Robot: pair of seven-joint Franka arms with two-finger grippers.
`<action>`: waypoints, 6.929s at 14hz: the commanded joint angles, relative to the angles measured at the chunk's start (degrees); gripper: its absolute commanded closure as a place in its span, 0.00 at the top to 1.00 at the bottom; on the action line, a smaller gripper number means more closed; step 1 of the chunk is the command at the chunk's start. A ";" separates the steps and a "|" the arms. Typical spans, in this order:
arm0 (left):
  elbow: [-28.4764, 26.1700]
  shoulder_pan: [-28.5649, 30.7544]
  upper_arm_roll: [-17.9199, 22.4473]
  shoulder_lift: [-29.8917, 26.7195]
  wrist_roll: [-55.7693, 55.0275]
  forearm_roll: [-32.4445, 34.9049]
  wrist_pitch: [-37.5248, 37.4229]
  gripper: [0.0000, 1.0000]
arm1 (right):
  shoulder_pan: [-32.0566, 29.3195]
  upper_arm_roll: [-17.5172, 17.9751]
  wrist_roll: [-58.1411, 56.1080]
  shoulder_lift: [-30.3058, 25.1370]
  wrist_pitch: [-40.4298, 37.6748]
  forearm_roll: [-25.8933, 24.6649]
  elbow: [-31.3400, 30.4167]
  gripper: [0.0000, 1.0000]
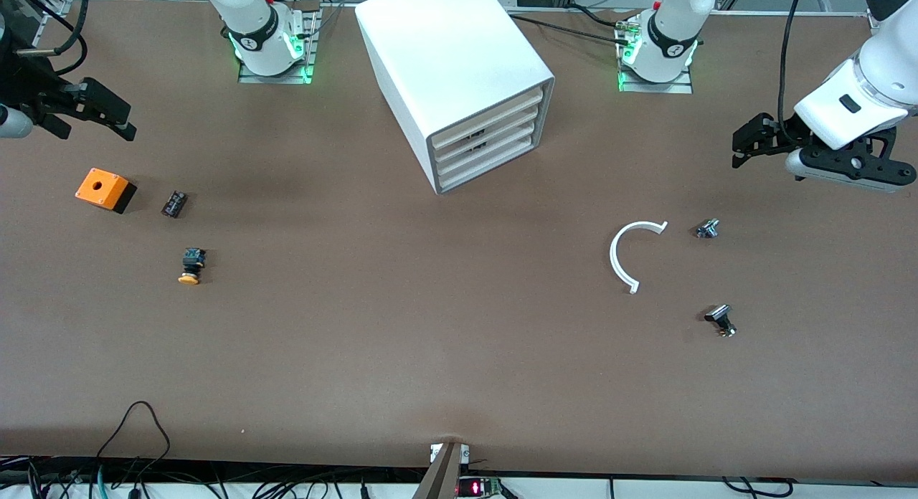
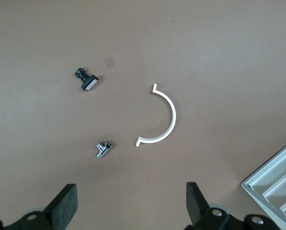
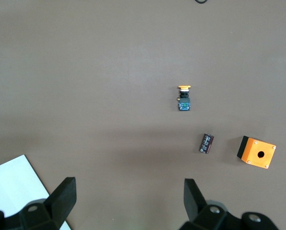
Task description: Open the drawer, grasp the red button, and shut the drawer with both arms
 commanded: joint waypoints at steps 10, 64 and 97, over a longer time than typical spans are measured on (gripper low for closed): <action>2.00 -0.69 -1.20 0.90 -0.44 0.08 -6.26 1.00 | -0.80 0.28 -0.57 2.71 -0.59 -1.13 -2.50 0.99; -18.41 7.48 -17.38 30.95 52.82 -54.60 14.38 0.00 | 26.09 0.72 65.76 30.92 16.73 3.00 17.88 0.99; 22.47 3.71 -17.91 29.20 -13.63 2.72 -16.47 1.00 | 50.62 -0.07 101.30 53.60 30.44 -1.48 30.54 0.24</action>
